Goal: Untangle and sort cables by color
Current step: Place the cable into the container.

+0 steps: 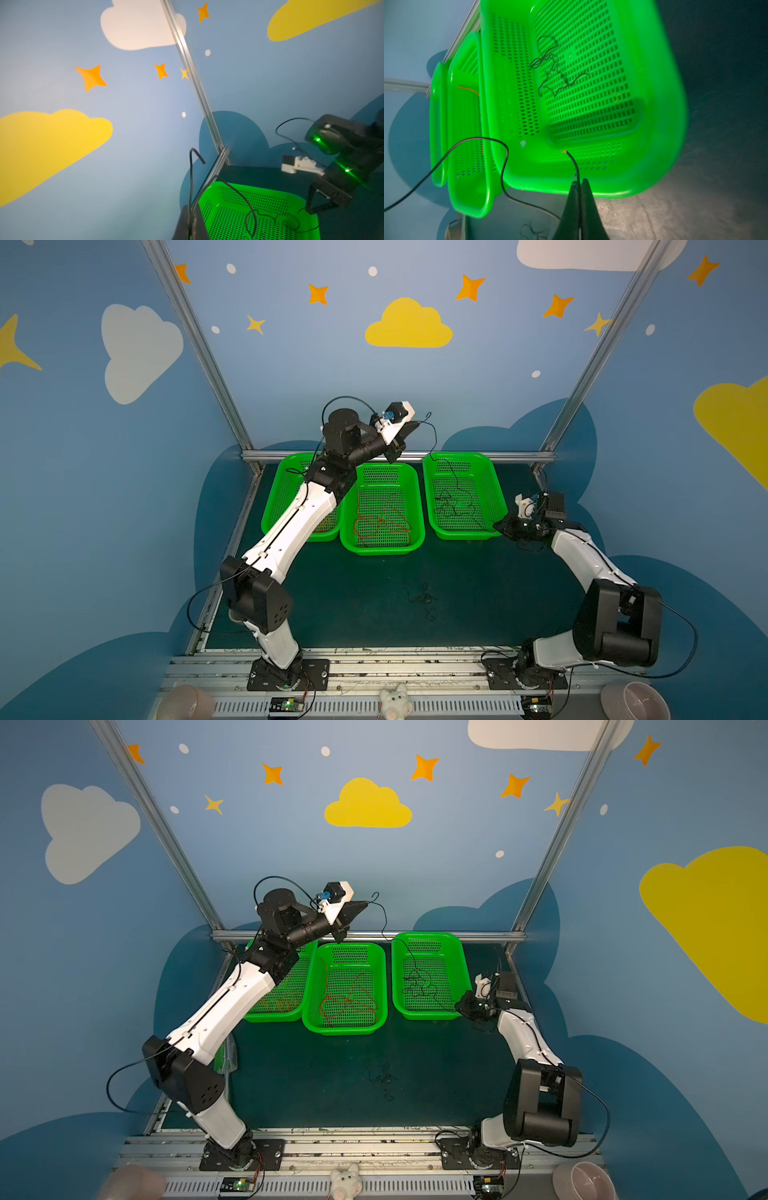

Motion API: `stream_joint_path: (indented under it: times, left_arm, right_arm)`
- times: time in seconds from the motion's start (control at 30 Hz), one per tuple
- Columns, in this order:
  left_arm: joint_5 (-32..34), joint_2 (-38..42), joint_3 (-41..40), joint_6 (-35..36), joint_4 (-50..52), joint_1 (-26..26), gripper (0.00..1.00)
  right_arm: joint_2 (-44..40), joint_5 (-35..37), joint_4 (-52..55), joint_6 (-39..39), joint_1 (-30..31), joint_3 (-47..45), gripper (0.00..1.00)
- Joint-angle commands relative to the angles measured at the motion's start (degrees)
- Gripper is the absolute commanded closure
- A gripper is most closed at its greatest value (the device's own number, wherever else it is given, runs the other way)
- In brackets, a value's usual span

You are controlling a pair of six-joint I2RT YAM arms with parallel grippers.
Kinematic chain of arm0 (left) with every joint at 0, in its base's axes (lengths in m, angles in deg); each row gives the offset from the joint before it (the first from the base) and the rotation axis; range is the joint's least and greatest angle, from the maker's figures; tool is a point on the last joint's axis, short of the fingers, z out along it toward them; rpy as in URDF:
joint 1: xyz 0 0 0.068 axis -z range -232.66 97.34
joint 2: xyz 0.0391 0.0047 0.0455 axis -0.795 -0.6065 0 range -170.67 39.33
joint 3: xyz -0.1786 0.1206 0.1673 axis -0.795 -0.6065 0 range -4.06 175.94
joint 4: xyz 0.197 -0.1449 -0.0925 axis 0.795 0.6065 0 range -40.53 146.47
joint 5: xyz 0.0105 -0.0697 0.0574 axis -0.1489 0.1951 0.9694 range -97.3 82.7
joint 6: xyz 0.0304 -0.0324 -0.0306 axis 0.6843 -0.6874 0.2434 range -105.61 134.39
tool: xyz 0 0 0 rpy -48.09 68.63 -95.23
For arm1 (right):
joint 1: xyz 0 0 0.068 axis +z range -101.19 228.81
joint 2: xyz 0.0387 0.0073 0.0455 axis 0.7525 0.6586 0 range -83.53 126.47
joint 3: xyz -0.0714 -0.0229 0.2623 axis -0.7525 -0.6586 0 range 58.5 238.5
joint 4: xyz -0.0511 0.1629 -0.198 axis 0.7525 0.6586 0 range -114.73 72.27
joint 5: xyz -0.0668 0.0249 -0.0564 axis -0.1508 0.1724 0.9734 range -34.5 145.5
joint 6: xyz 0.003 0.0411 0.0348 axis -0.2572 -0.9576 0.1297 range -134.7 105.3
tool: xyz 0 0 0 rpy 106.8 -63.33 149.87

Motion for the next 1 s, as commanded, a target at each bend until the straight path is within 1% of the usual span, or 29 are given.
stream_joint_path:
  times: [0.0,0.1,0.17,0.27,0.4,0.5,0.6,0.83,0.97]
  left_arm:
    - [1.62,-2.92,4.23,-3.98,-2.54,-3.37,0.97]
    - [1.29,-7.05,8.84,-6.11,-1.41,-5.81,0.97]
    - [-0.50,-10.38,12.77,-5.81,1.06,-5.61,0.97]
    - [-2.15,-15.60,18.60,-3.46,5.61,-2.91,0.97]
    - [-3.74,-21.76,23.37,-4.32,6.81,-0.11,0.97]
    - [-3.89,-26.37,27.42,-3.15,9.86,1.83,0.97]
    - [-1.75,-29.73,27.82,0.08,10.92,4.19,0.97]
    - [0.90,-37.22,27.88,1.03,10.55,8.66,0.97]
    - [4.04,-40.67,28.54,3.26,11.97,10.88,0.97]
  right_arm:
    - [-0.05,4.32,3.15,2.29,-3.14,1.72,1.00]
    - [0.43,3.87,2.90,2.52,-5.71,1.62,1.00]
    - [0.17,1.95,1.23,2.25,-5.86,1.46,1.00]
    - [-0.48,0.19,-2.03,2.25,-3.78,1.62,1.00]
    - [-0.93,1.15,-3.07,4.25,-0.06,4.35,1.00]
    - [0.32,1.68,-3.29,5.42,2.18,6.40,1.00]
    - [2.70,2.44,-3.34,6.02,4.04,8.17,1.00]
    - [9.68,5.07,-1.25,7.35,7.30,13.31,1.00]
    - [12.85,8.40,1.41,7.42,8.09,15.64,1.00]
